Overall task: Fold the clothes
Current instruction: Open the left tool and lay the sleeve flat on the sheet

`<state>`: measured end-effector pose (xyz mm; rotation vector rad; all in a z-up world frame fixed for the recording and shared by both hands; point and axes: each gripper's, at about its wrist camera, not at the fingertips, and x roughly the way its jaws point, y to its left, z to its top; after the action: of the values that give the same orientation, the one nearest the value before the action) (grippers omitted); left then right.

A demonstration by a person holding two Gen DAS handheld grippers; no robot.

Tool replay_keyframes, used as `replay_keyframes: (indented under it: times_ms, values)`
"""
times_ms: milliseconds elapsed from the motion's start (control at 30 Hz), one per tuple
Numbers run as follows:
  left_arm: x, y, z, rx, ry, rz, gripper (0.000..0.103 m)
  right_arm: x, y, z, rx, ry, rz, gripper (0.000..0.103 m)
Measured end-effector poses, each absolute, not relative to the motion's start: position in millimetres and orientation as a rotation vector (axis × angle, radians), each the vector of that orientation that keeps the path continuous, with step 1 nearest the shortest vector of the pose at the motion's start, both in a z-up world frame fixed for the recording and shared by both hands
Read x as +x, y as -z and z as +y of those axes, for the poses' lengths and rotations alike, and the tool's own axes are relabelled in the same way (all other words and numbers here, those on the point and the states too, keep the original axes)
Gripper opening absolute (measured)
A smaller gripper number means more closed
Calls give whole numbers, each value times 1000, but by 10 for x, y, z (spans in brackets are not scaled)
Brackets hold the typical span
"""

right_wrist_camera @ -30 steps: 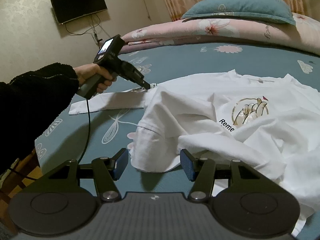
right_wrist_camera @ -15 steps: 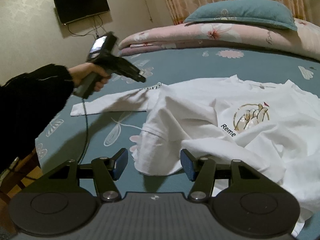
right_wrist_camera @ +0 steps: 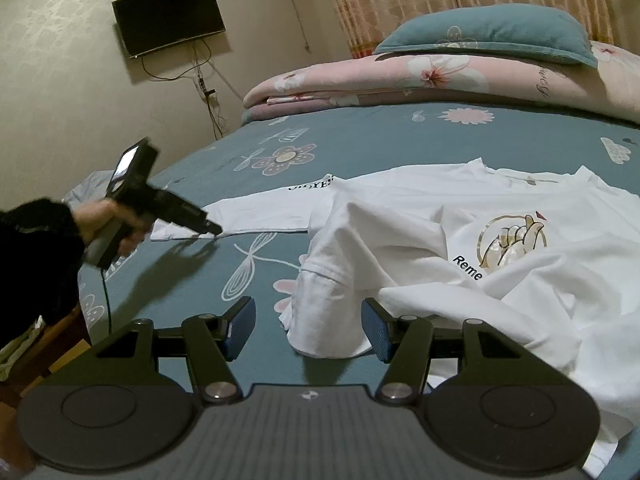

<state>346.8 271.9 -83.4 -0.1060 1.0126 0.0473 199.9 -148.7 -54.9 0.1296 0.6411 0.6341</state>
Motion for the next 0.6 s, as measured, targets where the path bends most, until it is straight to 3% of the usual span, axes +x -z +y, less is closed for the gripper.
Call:
replay_keyframes:
  times_ms: [167, 333, 600]
  values:
    - [3415, 764, 2585, 17, -50, 1083, 36, 1998, 552, -1492, 134, -632, 641, 63]
    - [3639, 399, 2289, 13, 26, 976, 36, 1984, 533, -1517, 138, -633, 625, 63]
    - [4490, 77, 1069, 146, 278, 805, 34, 1955, 447, -1732, 134, -608, 594, 64]
